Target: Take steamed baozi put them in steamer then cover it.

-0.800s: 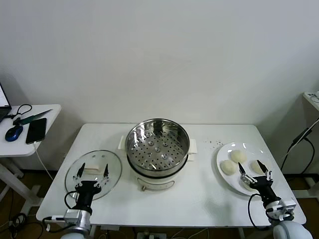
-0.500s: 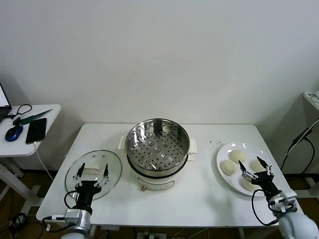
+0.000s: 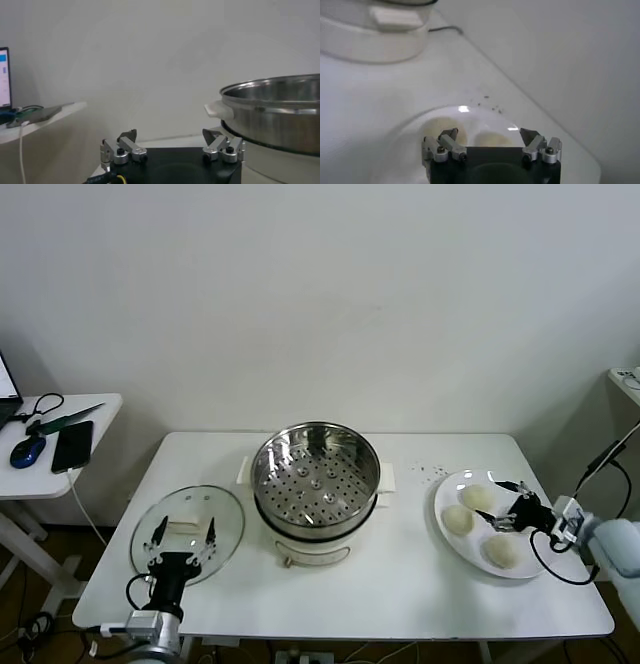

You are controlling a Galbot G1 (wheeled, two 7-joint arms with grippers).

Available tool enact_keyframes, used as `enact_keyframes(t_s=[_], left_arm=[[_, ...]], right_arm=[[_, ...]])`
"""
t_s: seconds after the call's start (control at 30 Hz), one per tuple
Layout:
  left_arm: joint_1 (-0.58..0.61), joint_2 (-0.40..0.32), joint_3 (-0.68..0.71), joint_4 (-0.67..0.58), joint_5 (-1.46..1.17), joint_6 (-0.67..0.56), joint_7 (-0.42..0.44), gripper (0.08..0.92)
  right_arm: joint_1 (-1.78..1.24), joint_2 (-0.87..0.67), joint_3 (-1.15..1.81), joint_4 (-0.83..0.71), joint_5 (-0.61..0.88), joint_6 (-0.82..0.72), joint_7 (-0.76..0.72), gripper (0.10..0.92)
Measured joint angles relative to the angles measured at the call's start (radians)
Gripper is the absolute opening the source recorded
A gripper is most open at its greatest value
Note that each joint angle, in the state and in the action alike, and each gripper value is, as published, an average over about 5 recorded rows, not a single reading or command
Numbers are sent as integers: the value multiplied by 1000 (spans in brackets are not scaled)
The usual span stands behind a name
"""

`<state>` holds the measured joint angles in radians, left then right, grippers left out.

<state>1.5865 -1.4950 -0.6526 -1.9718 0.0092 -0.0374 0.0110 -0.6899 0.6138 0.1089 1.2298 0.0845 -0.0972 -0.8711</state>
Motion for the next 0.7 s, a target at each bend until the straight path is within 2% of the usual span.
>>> enact_keyframes(t_s=[0.37,0.7], left_arm=[[2,7,-2,1,-5,4,-10,823],[7,18,-19,9,-15,7,-22,823]], right_arm=[[469,2,-548,-205,-44,7,-163,823],[679,106,-822,-386,-86,39,-213,823]])
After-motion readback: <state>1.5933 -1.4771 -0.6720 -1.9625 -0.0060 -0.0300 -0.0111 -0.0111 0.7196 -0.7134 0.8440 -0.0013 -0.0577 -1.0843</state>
